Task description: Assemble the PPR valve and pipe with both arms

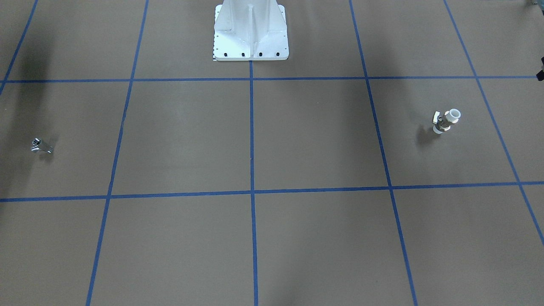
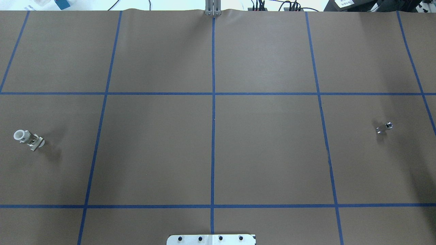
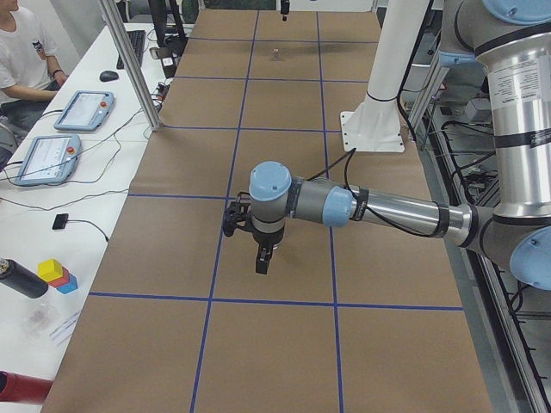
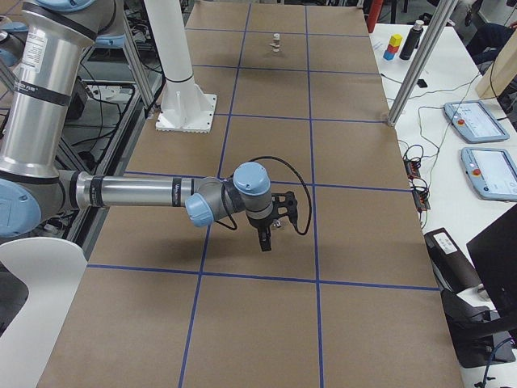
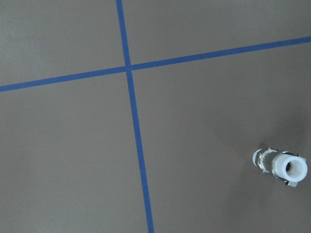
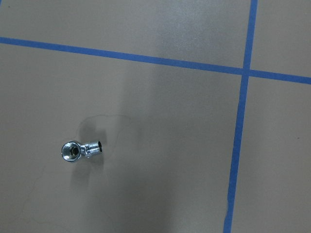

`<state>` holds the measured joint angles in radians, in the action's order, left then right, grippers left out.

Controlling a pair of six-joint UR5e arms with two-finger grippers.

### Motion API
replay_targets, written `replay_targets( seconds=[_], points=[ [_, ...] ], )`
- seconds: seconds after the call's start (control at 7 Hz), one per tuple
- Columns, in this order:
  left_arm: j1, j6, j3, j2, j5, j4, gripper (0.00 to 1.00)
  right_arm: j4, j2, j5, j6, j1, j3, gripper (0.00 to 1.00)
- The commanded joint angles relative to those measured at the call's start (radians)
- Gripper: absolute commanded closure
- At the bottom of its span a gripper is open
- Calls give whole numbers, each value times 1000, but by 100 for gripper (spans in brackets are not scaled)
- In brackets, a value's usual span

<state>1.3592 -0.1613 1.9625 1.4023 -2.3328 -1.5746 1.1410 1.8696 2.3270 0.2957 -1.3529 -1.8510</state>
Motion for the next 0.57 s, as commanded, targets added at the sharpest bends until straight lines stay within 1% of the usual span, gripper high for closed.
replay_targets(
  seconds=[0.0, 0.14, 0.29, 0.43],
  points=[
    [-116, -199, -1, 43, -6, -4, 0, 0, -1, 0, 0, 0, 3, 0],
    [-173, -195, -5, 43, -2, -8, 0, 0, -1, 0, 0, 0, 3, 1],
    [-202, -201, -14, 43, 3, -52, 0, 0, -1, 0, 2, 0, 3, 0],
    [-241, -201, -37, 46, 4, -67, 0, 0, -3, 0, 2, 1, 4, 0]
  ],
)
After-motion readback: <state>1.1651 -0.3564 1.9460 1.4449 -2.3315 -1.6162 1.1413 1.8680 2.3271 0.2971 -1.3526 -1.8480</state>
